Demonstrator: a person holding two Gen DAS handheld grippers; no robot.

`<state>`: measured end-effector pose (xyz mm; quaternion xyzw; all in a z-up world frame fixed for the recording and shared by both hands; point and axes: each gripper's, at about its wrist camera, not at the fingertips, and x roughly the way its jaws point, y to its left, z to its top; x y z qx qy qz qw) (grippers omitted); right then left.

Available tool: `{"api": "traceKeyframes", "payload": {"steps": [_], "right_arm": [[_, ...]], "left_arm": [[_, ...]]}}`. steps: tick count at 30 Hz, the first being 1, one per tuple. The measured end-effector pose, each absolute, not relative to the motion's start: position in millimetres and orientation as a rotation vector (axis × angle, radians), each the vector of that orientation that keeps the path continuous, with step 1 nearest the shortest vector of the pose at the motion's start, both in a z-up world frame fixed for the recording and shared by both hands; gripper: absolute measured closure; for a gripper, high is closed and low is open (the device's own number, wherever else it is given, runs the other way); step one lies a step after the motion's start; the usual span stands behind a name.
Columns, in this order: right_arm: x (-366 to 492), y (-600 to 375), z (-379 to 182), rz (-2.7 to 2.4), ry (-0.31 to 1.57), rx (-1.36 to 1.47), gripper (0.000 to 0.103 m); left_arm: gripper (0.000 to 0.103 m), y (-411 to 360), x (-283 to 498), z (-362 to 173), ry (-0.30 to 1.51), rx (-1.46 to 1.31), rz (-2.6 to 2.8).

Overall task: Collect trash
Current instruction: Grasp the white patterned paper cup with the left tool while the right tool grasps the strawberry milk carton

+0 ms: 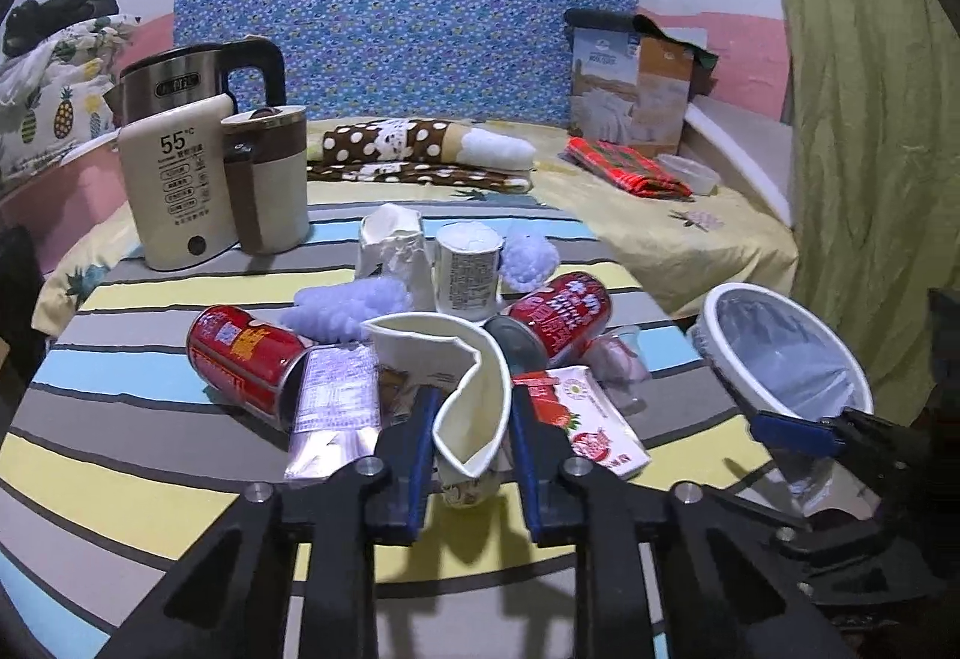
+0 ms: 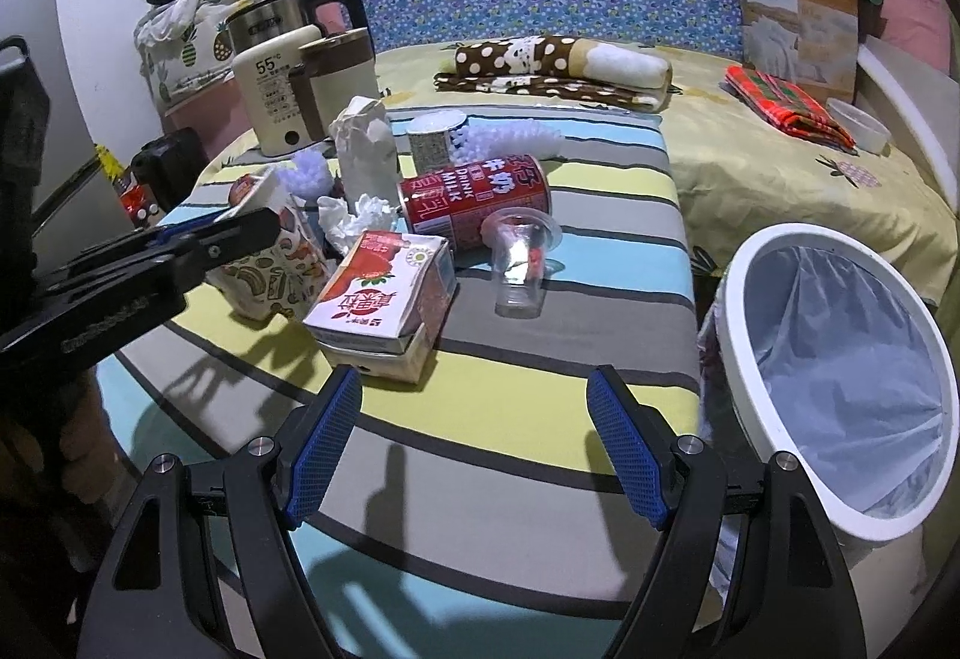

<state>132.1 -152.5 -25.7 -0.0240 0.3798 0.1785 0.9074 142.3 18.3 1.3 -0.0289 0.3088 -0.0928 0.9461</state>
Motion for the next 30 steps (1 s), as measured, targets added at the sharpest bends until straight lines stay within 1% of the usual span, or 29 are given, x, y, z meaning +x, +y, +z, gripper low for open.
{"api": "traceKeyframes", "payload": {"steps": [12,17,27,29,30], "right_arm": [[156.9,-146.5,-13.1,0.357,0.747,-0.053,0.025],[161.8,-132.0,-22.4,0.403,0.789,-0.03,0.025],[172.4,-99.3,-41.9,0.397,0.861,-0.087,0.025],[174.1,-102.4,-44.3,0.39,0.879,-0.074,0.043],[173.9,-104.4,-44.4,0.392,0.883,-0.067,0.044]], "left_arm": [[0.084,42.2,117.3,18.1,0.583,-0.141,-0.221],[0.084,51.1,106.8,16.2,0.589,-0.167,-0.214],[0.084,65.7,97.8,4.6,0.624,-0.193,-0.19],[0.084,65.4,97.3,3.7,0.629,-0.192,-0.193],[0.084,64.9,96.8,2.9,0.632,-0.191,-0.195]]}}
